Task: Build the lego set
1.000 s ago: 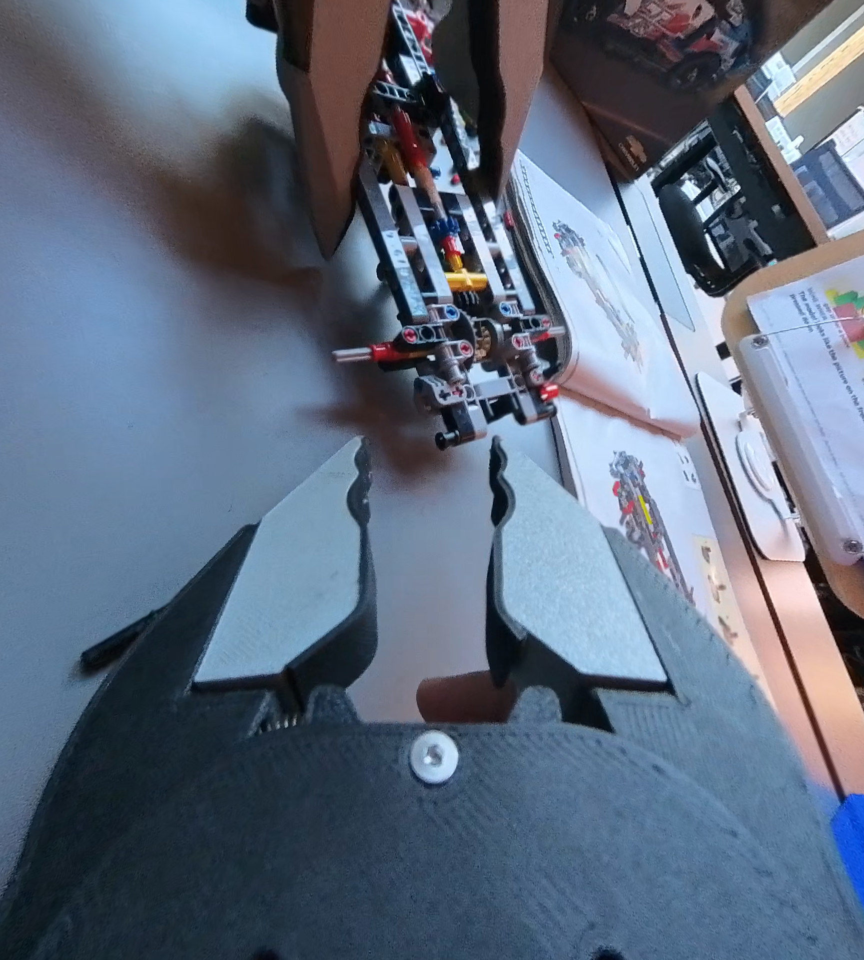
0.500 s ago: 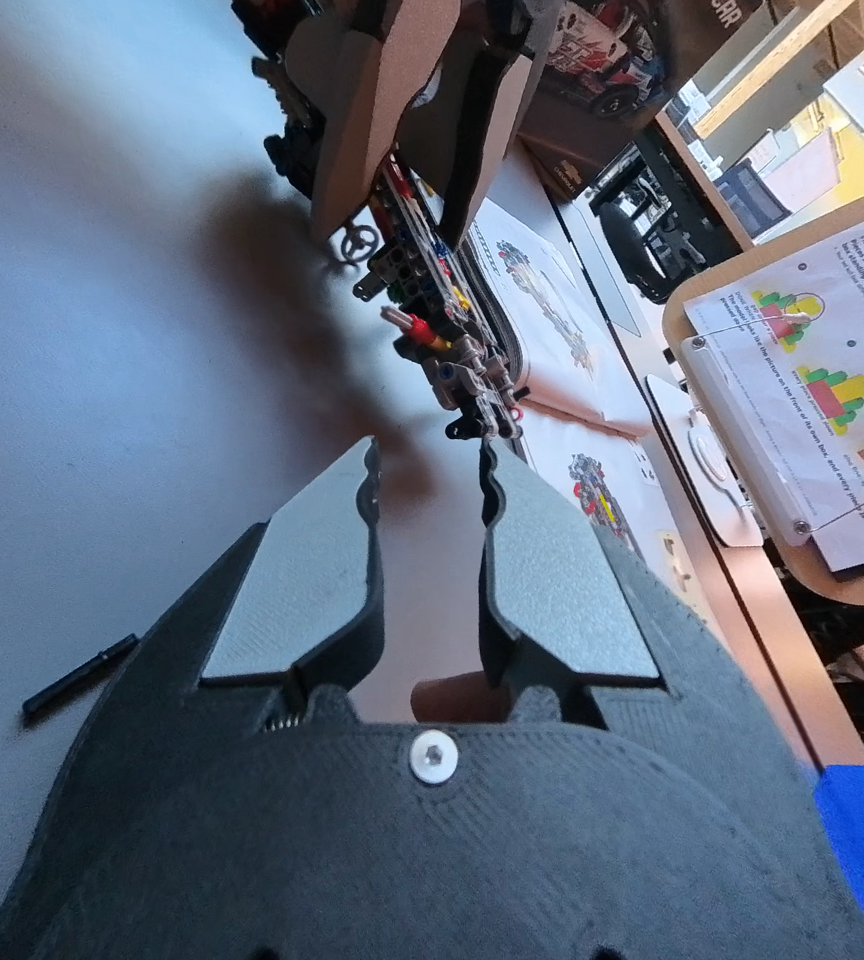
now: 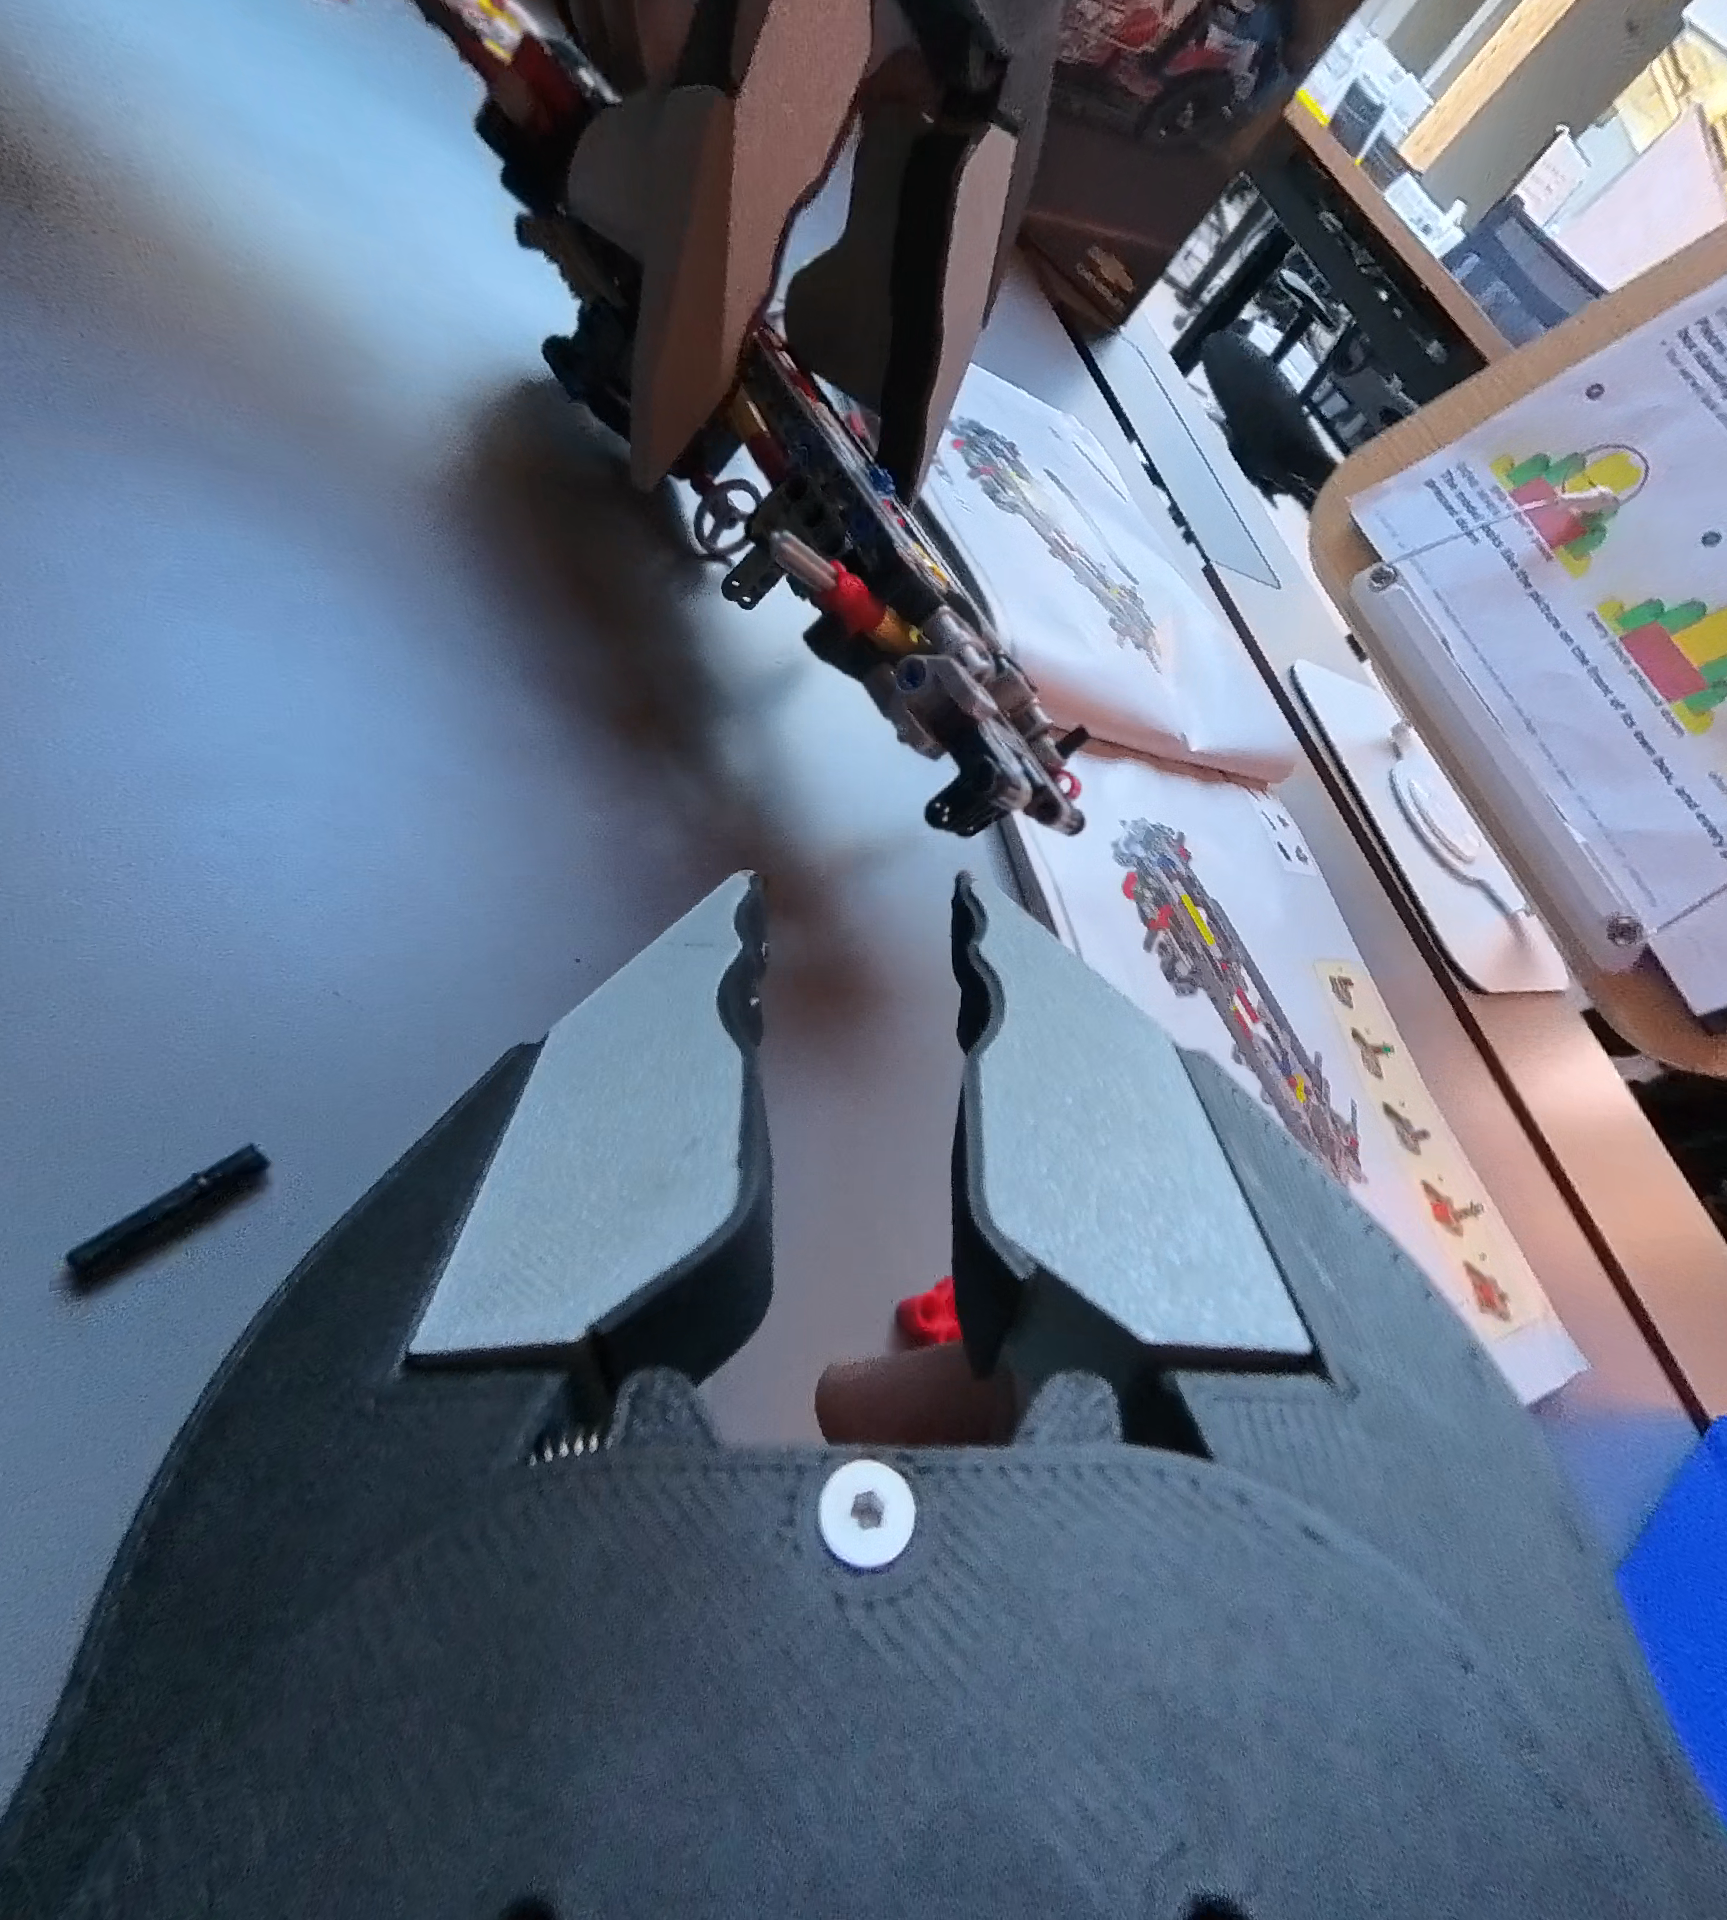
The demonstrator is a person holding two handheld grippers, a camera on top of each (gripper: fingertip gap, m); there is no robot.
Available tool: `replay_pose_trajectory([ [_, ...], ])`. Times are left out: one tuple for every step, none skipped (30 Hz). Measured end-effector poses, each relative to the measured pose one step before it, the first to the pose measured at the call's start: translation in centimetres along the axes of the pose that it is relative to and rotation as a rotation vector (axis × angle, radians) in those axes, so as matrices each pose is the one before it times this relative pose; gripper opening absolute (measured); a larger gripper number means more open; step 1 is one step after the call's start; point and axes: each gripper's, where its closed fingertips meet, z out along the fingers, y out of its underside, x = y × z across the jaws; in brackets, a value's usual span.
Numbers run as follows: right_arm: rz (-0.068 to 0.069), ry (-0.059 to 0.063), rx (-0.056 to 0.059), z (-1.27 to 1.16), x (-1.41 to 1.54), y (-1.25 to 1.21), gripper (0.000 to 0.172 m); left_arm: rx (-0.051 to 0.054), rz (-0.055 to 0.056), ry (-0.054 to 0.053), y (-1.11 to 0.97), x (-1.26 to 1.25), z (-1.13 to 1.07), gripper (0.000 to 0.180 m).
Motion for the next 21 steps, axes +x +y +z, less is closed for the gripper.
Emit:
replay_pose_trajectory([
  [0.0176, 0.0027, 0.003, -0.174, 0.405, 0.125, 0.033, 0.0142, 0.0019, 0.0098, -0.301, -0.18, 0.072, 0.088],
  [0.0183, 0.0021, 0.0035, -0.141, 0.41, 0.116, 0.033, 0.0158, 0.0004, 0.0105, -0.331, -0.187, 0.065, 0.088],
  [0.0191, -0.0003, 0.0043, -0.097, 0.372, 0.114, 0.033, 0.0154, 0.0016, 0.01, -0.328, -0.193, 0.089, 0.088],
  [0.0193, -0.0029, 0.0042, -0.062, 0.312, 0.122, 0.033, 0.0124, 0.0016, 0.0114, -0.297, -0.177, 0.087, 0.088],
  [0.0193, -0.004, 0.0026, -0.014, 0.244, 0.151, 0.033, 0.0089, 0.0013, 0.0121, -0.251, -0.156, 0.066, 0.088],
  [0.0174, -0.0026, -0.0004, 0.008, 0.23, 0.188, 0.032, 0.0064, 0.0024, 0.0085, -0.219, -0.158, 0.069, 0.088],
  [0.0114, -0.002, -0.003, 0.024, 0.185, 0.178, 0.032, 0.0061, 0.0042, 0.0029, -0.204, -0.175, 0.061, 0.088],
  [0.0035, 0.0018, -0.0015, -0.014, 0.202, 0.107, 0.032, 0.0137, -0.0066, -0.0006, -0.22, -0.152, 0.046, 0.088],
  [-0.0001, 0.0027, 0.0004, -0.059, 0.15, 0.038, 0.032, 0.0092, -0.0144, 0.0005, -0.01, -0.042, -0.082, 0.087],
  [0.0003, 0.0014, 0.0047, -0.085, 0.097, -0.036, 0.032, -0.0074, -0.0028, 0.0005, 0.231, 0.028, -0.136, 0.087],
  [0.002, -0.0009, 0.0048, -0.075, 0.058, -0.04, 0.031, 0.001, 0.0043, -0.0064, 0.163, -0.032, -0.092, 0.087],
  [0.0036, 0.0013, 0.0048, -0.071, 0.097, -0.033, 0.031, 0.0146, -0.0011, -0.004, -0.094, 0.0, -0.016, 0.087],
  [0.0055, 0.0014, 0.0058, -0.042, 0.114, -0.044, 0.031, 0.0156, -0.0046, -0.0068, -0.156, -0.056, 0.049, 0.087],
  [0.0088, -0.0012, 0.0055, -0.045, 0.116, -0.024, 0.03, 0.0108, -0.003, -0.0017, -0.144, 0.025, 0.067, 0.086],
  [0.0123, -0.0014, 0.0052, -0.045, 0.152, 0.017, 0.03, 0.0055, 0.0018, 0.0, -0.093, 0.068, 0.055, 0.086],
  [0.0144, -0.0013, 0.0049, -0.064, 0.181, 0.018, 0.029, 0.0007, 0.0049, -0.0018, -0.029, 0.022, 0.038, 0.086],
  [0.0151, 0.0008, 0.0077, -0.078, 0.237, -0.012, 0.029, 0.0042, 0.0009, -0.0004, -0.078, 0.014, 0.041, 0.086],
  [0.0173, 0.0006, 0.0099, -0.111, 0.255, -0.054, 0.028, 0.004, -0.0022, -0.0017, -0.078, -0.029, 0.038, 0.086],
  [0.0198, -0.0007, 0.0092, -0.102, 0.231, -0.064, 0.027, 0.0037, -0.0018, -0.0025, -0.065, -0.023, 0.023, 0.086],
  [0.0187, -0.0017, 0.0083, -0.103, 0.183, -0.067, 0.027, 0.0013, 0.0005, -0.0029, -0.028, -0.03, 0.023, 0.086],
  [0.0148, -0.0032, 0.0077, -0.077, 0.136, -0.071, 0.027, -0.0003, 0.0025, -0.0016, 0.005, 0.023, 0.007, 0.086],
])
